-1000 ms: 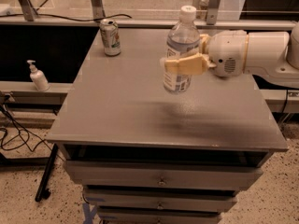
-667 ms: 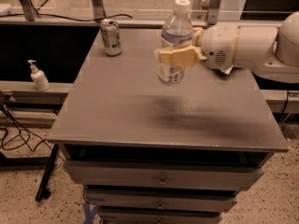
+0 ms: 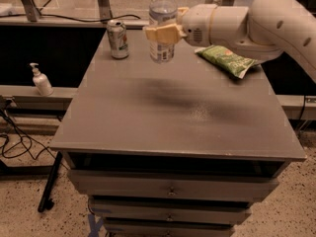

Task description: Move blue plastic bottle near 7up can

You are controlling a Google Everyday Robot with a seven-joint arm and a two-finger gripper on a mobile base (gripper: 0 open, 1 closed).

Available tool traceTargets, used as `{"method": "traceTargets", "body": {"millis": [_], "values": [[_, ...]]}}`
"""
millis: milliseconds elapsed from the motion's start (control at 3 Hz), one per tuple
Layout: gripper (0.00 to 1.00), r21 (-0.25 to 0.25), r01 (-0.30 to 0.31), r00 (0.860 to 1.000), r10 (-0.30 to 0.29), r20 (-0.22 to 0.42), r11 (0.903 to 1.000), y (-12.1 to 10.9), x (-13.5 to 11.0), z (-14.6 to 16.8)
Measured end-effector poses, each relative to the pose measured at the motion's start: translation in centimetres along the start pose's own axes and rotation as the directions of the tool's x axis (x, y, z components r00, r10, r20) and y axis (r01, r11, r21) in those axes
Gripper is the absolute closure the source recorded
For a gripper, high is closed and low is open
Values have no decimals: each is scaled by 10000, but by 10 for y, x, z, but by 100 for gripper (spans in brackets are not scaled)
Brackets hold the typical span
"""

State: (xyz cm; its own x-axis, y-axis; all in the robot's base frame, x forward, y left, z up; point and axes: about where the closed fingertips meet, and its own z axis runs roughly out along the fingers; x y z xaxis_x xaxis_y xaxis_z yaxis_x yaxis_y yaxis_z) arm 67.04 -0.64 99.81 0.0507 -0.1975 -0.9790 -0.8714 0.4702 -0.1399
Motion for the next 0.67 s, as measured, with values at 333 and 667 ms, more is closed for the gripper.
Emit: {"method": "traceTargets", "body": {"millis": [333, 667], "values": [[100, 558, 1, 9998, 10, -202, 9984, -25, -3, 46], [100, 688, -60, 9992, 88, -399, 9976, -43, 5, 84]]}}
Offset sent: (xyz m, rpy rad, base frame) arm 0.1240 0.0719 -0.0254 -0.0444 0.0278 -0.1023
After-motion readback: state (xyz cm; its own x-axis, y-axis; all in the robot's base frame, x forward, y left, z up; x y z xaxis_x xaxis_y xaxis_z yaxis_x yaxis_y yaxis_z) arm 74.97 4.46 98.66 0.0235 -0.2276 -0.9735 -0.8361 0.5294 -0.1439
